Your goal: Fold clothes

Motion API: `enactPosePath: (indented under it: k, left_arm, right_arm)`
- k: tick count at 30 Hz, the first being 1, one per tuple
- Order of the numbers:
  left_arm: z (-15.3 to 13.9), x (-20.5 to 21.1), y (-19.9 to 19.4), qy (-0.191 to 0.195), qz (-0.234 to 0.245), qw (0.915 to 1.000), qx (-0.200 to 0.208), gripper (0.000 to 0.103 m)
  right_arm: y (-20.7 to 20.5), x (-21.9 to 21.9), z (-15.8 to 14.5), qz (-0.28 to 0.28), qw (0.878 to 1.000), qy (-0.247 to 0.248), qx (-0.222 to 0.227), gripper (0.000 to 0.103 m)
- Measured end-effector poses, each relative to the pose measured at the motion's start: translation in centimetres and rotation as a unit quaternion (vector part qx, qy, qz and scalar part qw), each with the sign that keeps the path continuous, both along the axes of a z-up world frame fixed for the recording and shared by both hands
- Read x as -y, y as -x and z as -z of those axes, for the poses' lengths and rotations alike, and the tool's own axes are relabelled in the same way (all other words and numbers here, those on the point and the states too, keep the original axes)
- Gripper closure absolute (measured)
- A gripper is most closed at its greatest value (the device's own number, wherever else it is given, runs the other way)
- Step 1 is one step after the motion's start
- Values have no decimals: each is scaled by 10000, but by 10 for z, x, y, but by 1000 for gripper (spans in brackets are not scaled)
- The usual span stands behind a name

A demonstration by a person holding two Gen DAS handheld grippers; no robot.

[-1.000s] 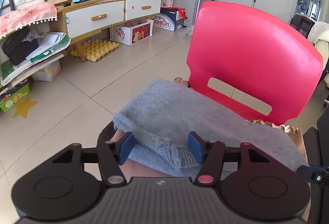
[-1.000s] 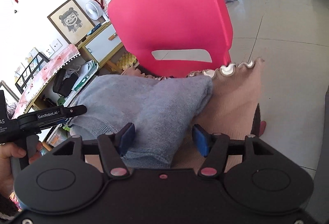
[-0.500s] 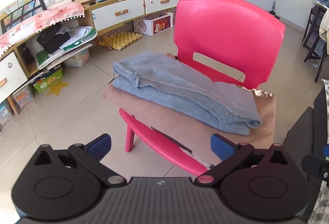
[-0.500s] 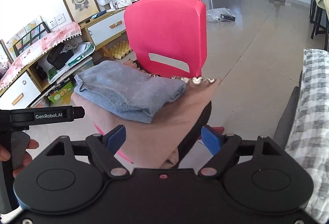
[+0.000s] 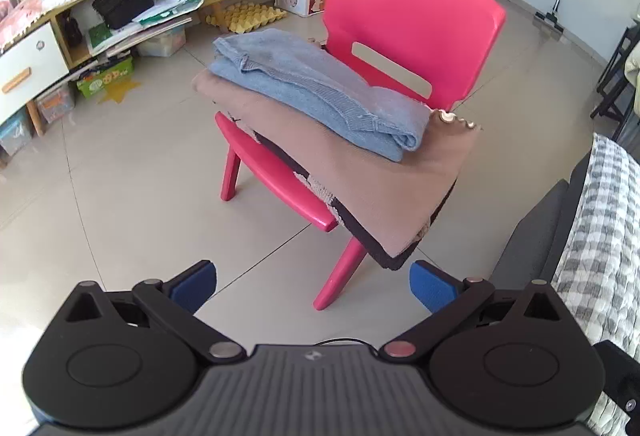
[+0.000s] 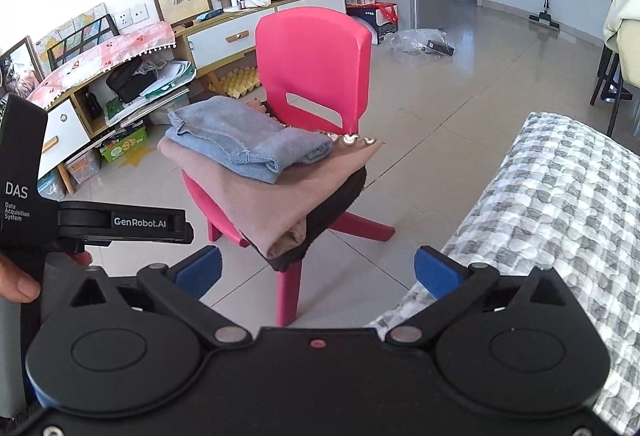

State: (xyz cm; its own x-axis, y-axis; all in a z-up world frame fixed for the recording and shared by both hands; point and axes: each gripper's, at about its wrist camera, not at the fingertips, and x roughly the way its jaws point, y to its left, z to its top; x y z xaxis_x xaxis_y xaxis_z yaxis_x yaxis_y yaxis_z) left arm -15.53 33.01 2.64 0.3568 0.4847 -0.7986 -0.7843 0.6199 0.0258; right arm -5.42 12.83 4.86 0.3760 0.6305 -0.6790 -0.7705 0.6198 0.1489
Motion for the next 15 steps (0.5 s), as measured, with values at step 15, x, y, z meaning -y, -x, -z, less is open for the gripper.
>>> enactPosePath:
  k: [15]
  left_arm:
    - [-5, 6, -4, -206, -87, 9996, -145, 1]
  right_arm:
    - [5, 20, -1, -347, 9994, -21, 76, 0]
